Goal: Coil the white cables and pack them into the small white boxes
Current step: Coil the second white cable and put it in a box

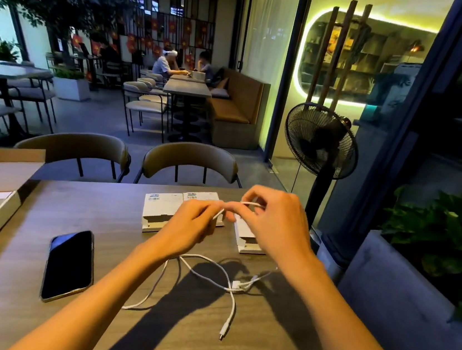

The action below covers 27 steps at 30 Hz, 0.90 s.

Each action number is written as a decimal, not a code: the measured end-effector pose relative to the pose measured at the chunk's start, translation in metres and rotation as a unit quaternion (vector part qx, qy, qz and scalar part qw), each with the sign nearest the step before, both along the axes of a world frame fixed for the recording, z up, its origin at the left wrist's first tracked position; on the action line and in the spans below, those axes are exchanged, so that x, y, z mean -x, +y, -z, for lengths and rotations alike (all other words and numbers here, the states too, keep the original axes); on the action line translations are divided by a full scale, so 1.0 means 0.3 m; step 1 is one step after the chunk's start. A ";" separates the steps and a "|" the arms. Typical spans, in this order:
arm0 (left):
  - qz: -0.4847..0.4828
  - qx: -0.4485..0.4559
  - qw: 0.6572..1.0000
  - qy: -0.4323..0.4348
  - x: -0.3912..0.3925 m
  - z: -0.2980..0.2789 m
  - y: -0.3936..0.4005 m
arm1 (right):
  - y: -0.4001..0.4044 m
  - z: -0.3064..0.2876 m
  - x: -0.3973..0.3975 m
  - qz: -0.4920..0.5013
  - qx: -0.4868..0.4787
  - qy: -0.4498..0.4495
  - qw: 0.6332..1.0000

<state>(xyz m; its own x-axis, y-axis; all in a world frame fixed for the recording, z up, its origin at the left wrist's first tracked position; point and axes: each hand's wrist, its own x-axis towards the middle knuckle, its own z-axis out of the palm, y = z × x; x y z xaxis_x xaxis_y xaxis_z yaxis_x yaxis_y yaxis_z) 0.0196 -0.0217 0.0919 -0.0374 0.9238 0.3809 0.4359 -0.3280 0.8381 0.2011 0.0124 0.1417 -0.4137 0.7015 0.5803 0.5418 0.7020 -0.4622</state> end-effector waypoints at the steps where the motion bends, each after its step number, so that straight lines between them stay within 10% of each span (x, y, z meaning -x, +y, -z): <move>1: 0.015 0.014 0.999 -0.029 -0.015 -0.011 -0.012 | 0.015 -0.007 -0.006 -0.008 -0.002 0.022 1.000; 7: 0.137 0.061 0.940 -0.306 -0.064 -0.081 -0.052 | 0.074 0.041 0.030 -0.057 0.076 0.150 0.984; 14: 0.086 0.043 0.906 -0.413 -0.031 -0.122 0.002 | 0.031 0.196 0.091 -0.088 0.218 0.056 0.970; 27: -0.120 -0.057 0.988 -0.075 -0.050 -0.022 0.015 | -0.086 0.132 0.089 -0.121 0.224 -0.180 0.950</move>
